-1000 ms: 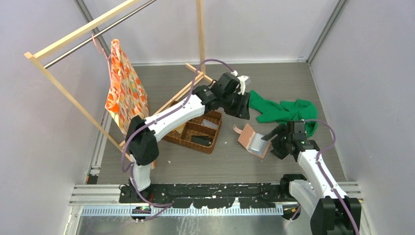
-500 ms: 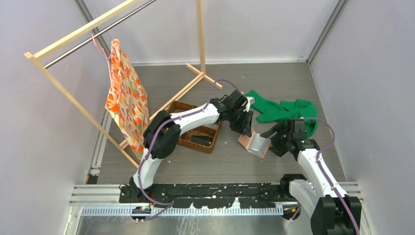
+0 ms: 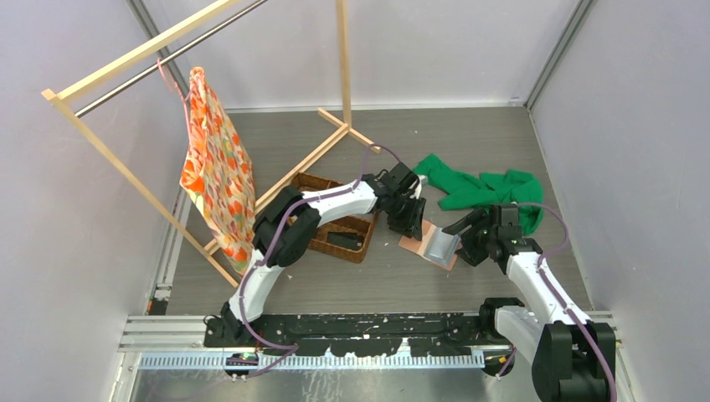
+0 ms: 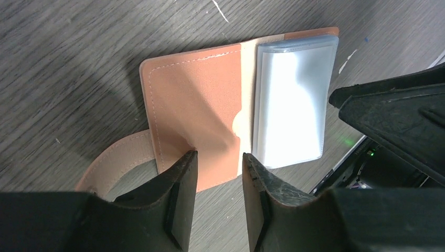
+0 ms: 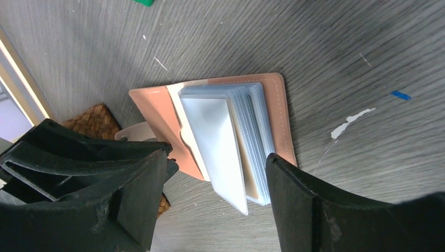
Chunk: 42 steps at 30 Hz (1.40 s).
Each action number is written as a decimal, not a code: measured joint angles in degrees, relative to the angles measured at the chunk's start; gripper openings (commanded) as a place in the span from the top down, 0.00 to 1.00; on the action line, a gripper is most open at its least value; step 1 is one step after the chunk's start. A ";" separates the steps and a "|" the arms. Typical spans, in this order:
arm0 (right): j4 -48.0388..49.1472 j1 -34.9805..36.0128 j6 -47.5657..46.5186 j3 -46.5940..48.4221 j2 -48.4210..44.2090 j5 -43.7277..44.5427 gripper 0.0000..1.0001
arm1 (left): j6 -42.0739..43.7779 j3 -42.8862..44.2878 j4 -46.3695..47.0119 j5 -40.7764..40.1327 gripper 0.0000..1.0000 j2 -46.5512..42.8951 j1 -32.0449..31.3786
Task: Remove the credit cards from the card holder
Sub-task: Open the card holder at the center of the board.
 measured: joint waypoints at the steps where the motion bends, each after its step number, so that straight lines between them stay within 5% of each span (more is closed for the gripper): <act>1: 0.48 0.00 0.07 -0.24 0.37 -0.02 0.26 | 0.00 0.00 0.02 0.02 0.62 0.13 0.00; 23: 3.45 0.00 1.36 -2.93 -0.33 -1.70 0.27 | 0.00 0.00 0.83 1.75 0.63 1.27 0.13; 42: -12.41 -0.07 3.67 -1.57 -18.18 10.73 0.25 | -0.04 0.48 3.72 2.40 0.63 2.27 -4.92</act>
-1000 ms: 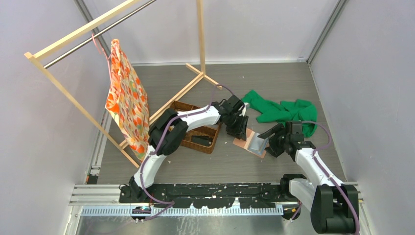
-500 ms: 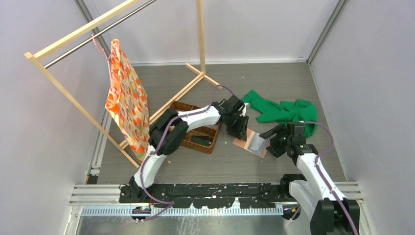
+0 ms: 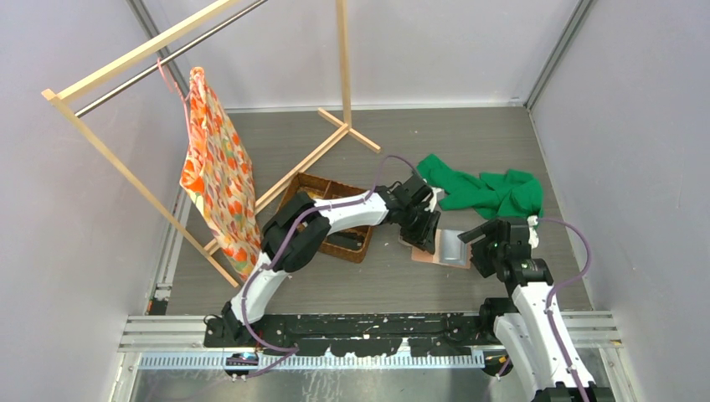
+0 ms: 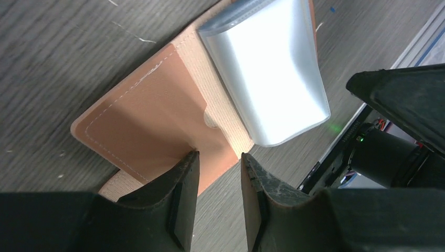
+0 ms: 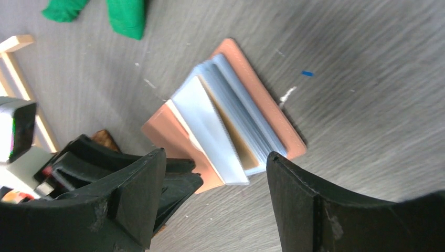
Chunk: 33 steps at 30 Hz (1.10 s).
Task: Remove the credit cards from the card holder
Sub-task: Open the card holder at the center of the board.
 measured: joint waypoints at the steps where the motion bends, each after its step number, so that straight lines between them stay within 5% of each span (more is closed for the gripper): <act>1: -0.55 -0.09 -0.17 0.00 0.50 0.46 0.25 | 0.00 0.07 0.13 0.09 0.63 0.09 -0.26; 33: 12.35 -3.76 -9.03 3.15 21.27 -7.78 0.25 | 0.50 -1.99 -2.95 -1.99 0.64 -3.23 3.48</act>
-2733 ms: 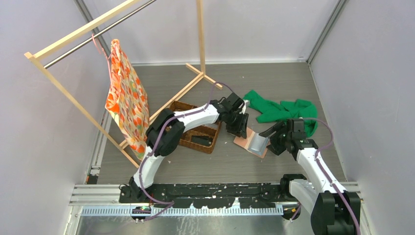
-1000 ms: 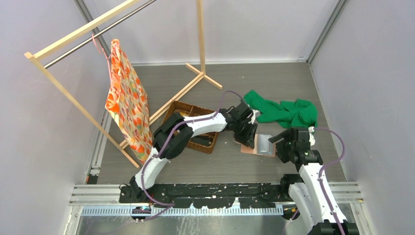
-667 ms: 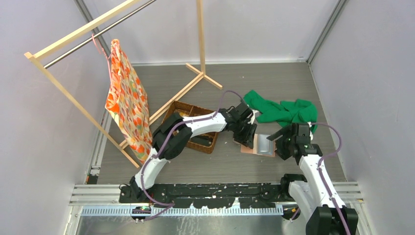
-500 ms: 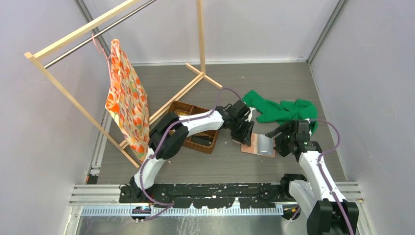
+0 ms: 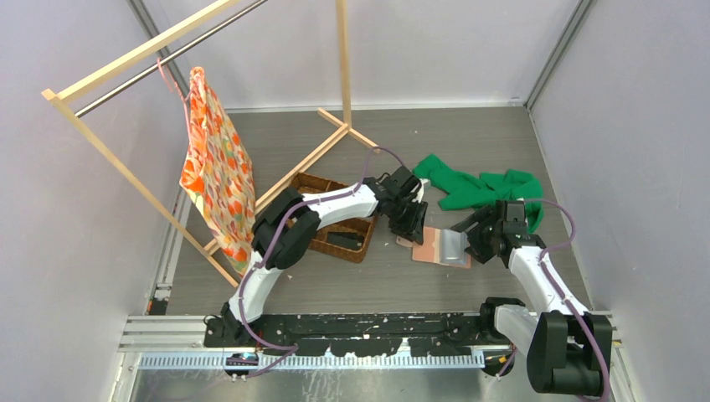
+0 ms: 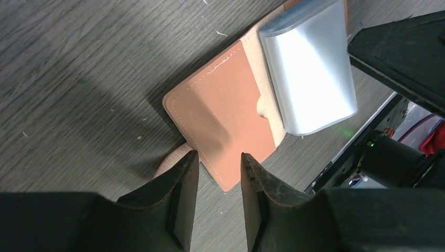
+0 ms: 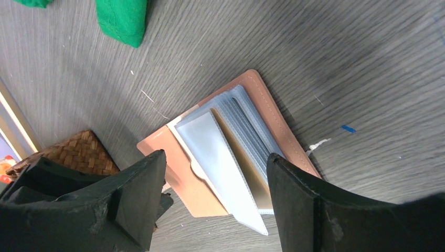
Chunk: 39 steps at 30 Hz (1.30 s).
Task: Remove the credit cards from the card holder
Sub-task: Open the card holder at the center of the board.
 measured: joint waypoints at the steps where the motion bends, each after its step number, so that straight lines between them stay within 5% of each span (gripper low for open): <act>1: 0.33 0.00 0.00 0.00 0.26 -0.11 0.26 | 0.00 -0.02 0.02 0.00 0.64 0.09 0.00; 39: 10.25 -0.68 9.77 -3.02 -3.28 -11.67 0.26 | 0.02 -0.35 0.15 1.11 0.64 1.18 0.35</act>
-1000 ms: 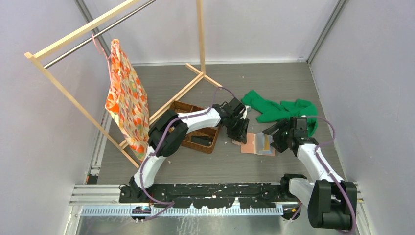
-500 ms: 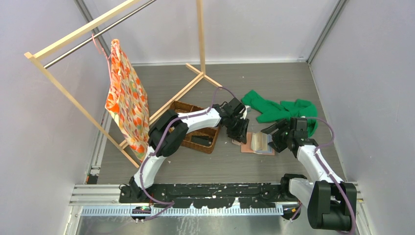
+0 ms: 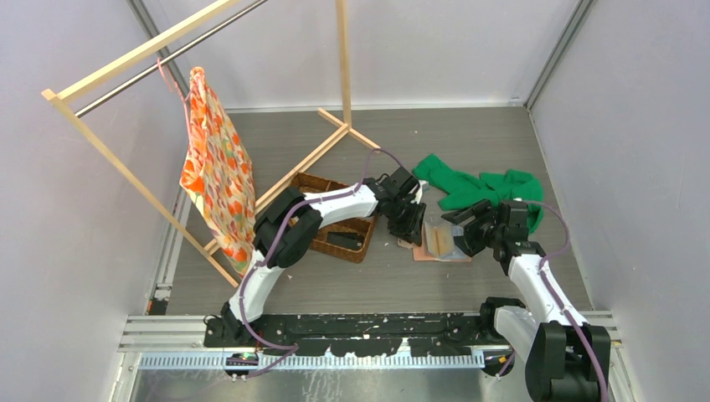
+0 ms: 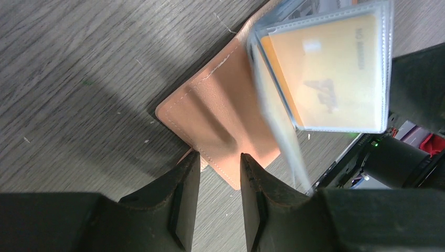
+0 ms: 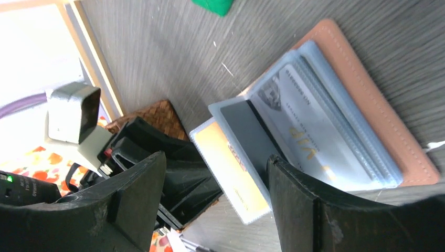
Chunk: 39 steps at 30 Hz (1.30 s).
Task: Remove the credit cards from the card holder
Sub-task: Open the card holder at the center of the board.
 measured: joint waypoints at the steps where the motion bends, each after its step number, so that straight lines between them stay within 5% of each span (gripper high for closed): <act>1: 0.07 0.17 0.42 -0.15 0.04 -0.92 0.26 | 0.00 0.00 0.11 -0.02 0.64 0.00 -0.02; 32: -5.79 0.46 -2.82 0.48 -0.28 -0.92 0.26 | 2.49 -1.49 -4.31 -6.80 0.61 -8.81 -0.11; 39: 0.13 6.99 -1.11 0.57 2.27 -3.58 0.24 | 1.33 -3.30 -5.29 -11.04 0.61 -11.52 1.36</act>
